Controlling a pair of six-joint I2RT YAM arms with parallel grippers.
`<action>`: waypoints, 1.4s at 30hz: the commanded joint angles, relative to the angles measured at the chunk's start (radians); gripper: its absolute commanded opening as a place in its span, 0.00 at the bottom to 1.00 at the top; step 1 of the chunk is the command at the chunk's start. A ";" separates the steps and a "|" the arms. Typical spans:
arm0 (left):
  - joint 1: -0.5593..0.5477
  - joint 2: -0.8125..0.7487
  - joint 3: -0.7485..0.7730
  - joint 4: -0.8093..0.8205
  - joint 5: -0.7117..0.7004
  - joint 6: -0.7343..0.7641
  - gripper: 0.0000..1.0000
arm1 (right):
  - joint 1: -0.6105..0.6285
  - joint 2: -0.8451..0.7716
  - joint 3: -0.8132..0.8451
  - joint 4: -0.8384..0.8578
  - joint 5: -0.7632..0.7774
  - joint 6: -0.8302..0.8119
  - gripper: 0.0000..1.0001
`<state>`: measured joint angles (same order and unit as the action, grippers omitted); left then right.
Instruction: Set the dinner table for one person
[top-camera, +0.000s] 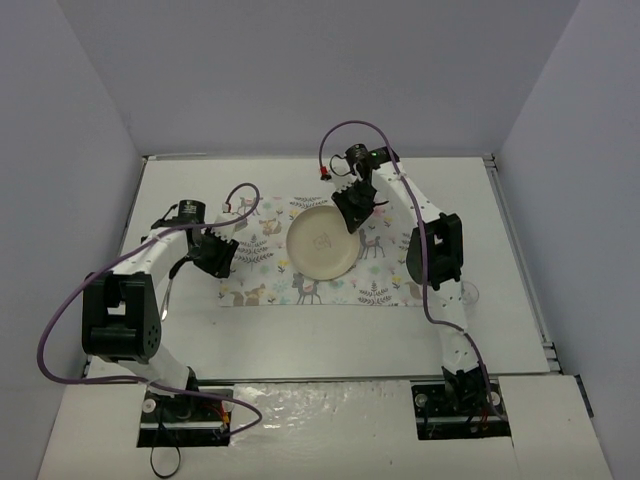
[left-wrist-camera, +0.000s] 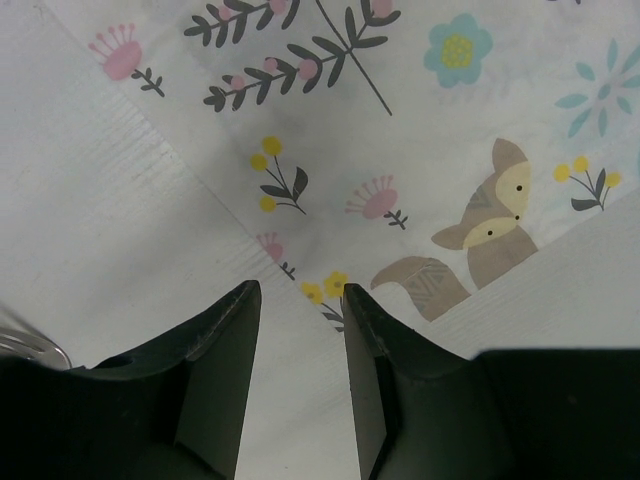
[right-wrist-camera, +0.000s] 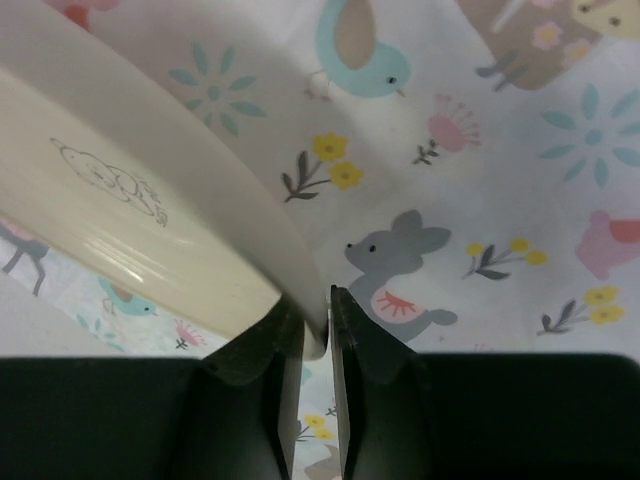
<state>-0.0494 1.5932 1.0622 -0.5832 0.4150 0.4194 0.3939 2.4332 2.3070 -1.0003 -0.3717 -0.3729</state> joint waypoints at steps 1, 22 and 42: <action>0.006 -0.046 0.023 0.052 -0.021 0.000 0.37 | -0.008 -0.007 0.017 0.039 0.127 0.023 0.31; 0.134 -0.218 0.043 0.213 -0.352 -0.192 0.62 | -0.154 -0.763 -0.549 0.405 0.492 0.019 0.90; 0.144 -0.203 -0.206 0.163 -0.501 -0.080 0.61 | -0.442 -0.911 -1.150 0.581 0.348 0.090 0.80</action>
<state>0.0937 1.4208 0.8740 -0.4574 -0.0406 0.3144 -0.0414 1.5749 1.1526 -0.4668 -0.0421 -0.3040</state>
